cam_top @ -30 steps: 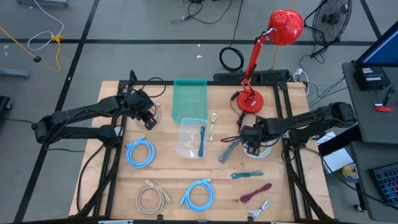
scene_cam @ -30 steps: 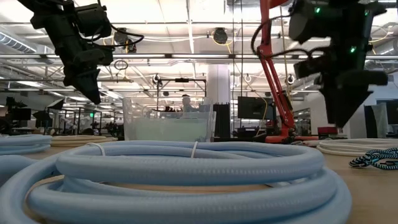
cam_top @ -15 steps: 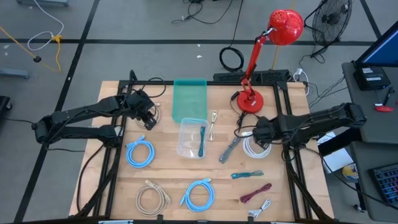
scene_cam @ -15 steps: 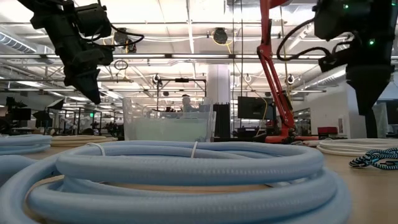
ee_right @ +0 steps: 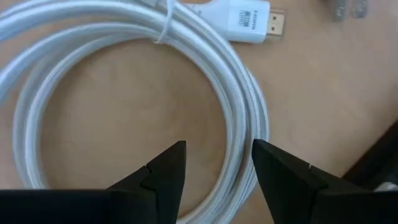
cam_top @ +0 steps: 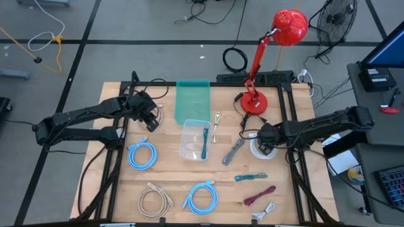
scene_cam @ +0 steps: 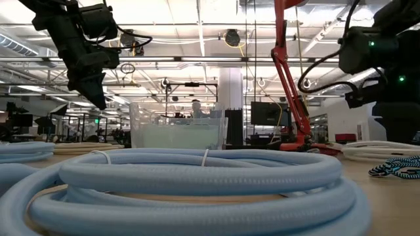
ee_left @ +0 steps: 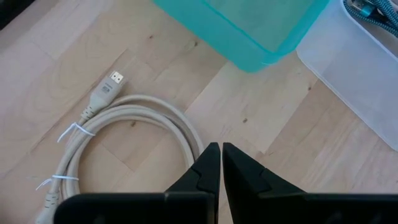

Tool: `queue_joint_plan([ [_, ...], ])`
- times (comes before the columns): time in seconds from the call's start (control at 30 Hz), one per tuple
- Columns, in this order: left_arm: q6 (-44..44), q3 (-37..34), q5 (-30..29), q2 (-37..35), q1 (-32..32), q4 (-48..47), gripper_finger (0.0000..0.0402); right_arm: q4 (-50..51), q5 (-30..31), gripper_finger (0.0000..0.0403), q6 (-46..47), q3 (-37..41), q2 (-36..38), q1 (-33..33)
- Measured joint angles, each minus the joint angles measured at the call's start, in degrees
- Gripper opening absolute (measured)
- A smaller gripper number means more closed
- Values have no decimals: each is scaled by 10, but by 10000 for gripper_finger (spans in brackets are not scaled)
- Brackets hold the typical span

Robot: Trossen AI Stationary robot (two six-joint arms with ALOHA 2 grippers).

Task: Pick & Place USB Port
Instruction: Put the white rolled USB cable into the blue bin

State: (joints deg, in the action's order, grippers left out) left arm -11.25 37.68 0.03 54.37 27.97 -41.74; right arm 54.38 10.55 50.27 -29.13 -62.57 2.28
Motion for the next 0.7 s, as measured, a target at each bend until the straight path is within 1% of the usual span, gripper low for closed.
queue_joint_plan([
  [0.1,0,0,0,0,0,0,24,-6,-2,183,0,2,0,-2],
  [0.4,-5,0,0,0,-4,0,24,-14,17,183,1,3,-2,-2],
  [0.7,-5,0,1,0,-23,0,24,-26,1,183,19,1,-4,5],
])
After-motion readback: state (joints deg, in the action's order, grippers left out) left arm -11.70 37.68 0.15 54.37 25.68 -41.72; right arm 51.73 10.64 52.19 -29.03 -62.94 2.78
